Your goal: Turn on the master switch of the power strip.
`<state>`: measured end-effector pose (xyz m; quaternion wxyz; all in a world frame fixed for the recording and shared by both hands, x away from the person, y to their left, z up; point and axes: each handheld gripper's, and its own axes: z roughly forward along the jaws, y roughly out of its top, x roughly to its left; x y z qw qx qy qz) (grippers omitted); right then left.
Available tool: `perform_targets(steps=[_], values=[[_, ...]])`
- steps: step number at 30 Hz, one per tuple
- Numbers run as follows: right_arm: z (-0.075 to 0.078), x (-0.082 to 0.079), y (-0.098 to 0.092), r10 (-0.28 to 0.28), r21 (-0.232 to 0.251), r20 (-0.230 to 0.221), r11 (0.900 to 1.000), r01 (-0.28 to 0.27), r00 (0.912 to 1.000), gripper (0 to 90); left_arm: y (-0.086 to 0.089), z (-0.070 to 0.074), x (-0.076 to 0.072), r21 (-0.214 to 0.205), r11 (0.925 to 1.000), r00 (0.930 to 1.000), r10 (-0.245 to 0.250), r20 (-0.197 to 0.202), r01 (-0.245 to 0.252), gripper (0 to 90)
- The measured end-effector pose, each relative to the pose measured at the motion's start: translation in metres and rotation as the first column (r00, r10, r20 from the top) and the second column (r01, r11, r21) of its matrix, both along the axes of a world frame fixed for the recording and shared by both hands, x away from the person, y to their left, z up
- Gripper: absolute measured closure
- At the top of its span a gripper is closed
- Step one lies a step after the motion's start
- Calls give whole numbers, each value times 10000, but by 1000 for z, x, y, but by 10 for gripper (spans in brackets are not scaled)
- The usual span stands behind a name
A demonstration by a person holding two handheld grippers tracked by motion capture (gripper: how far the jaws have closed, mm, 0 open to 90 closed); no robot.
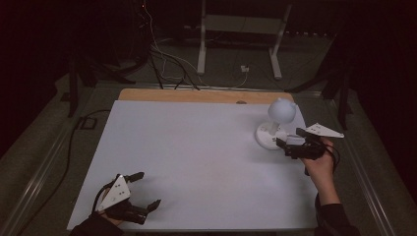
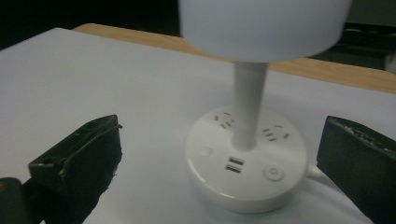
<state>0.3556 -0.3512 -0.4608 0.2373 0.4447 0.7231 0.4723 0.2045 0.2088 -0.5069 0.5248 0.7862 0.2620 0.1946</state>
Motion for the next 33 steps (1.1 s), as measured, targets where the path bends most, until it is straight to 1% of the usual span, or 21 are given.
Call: perform_targets(steps=[1, 3, 4, 7, 16, 18, 19, 21, 22, 23, 24, 26, 27, 29, 31, 32, 33], values=[[0, 1, 0, -247, -5, -21, 9997, 247, 9997, 1, 0, 0, 0, -9, 10000, 10000, 4, -8, -4, 1], [-3, 5, -3, -455, 38, -57, 9990, 455, 9989, 1, 0, 0, 0, -11, 10000, 10000, 6, -6, -6, 1], [-3, 5, -3, -455, 38, -57, 9990, 455, 9989, 1, 0, 0, 0, -8, 10000, 10000, 4, -9, -4, 1], [-7, 10, -4, -831, -89, -149, 9965, 830, 9964, 1, 0, 0, 0, -12, 10000, 10000, -2, -3, 2, 1], [-13, 18, -9, -1259, -9, -221, 9920, 1259, 9918, 2, -1, 0, 0, -2, 10000, 10000, -5, 3, 5, 1], [-14, 20, -10, -1325, -18, -215, 9912, 1325, 9910, 18, -1, 0, 0, -33, 10000, 10000, -19, -6, 19, 1], [-15, 20, -11, -1405, -31, -275, 9901, 1405, 9897, 69, -1, 0, -1, -48, 10000, 10000, -30, -17, 30, 1], [-15, 20, -12, -1525, -8, -313, 9883, 1526, 9878, 87, -1, 0, 0, -27, 10000, 10000, -41, -16, 41, 1], [-15, 21, -12, -1535, 0, -433, 9881, 1536, 9872, 142, -1, 0, 0, -13, 10000, 10000, -44, -21, 44, 1], [-14, 22, -12, -1594, -28, -537, 9872, 1595, 9858, 172, -1, 0, 0, -17, 10000, 10000, -43, -29, 43, 1], [-14, 22, -12, -1678, -35, -510, 9858, 1678, 9845, 174, -1, 0, 0, -24, 10000, 10000, -39, -24, 39, 1], [-14, 23, -13, -1735, 88, -684, 9846, 1745, 9825, 240, -1, 0, 0, -31, 10000, 10000, -33, -41, 33, 1], [-14, 23, -12, -1862, 82, -604, 9823, 1870, 9807, 247, -1, 0, 0, -26, 10000, 10000, -32, -42, 32, 1], [-13, 25, -12, -1927, 128, -771, 9809, 1942, 9782, 314, -1, 0, 0, -35, 10000, 10000, -34, -51, 34, 1], [-12, 26, -12, -2105, 118, -739, 9772, 2119, 9748, 362, -1, 0, 0, -44, 10000, 10000, -24, -66, 24, 1], [-12, 26, -12, -2144, 141, -861, 9762, 2163, 9730, 389, -1, 0, 0, -50, 10000, 10000, -23, -73, 22, 1], [-12, 27, -12, -2255, 121, -847, 9737, 2273, 9705, 415, -1, 0, 0, -48, 10000, 10000, -19, -72, 18, 1]])
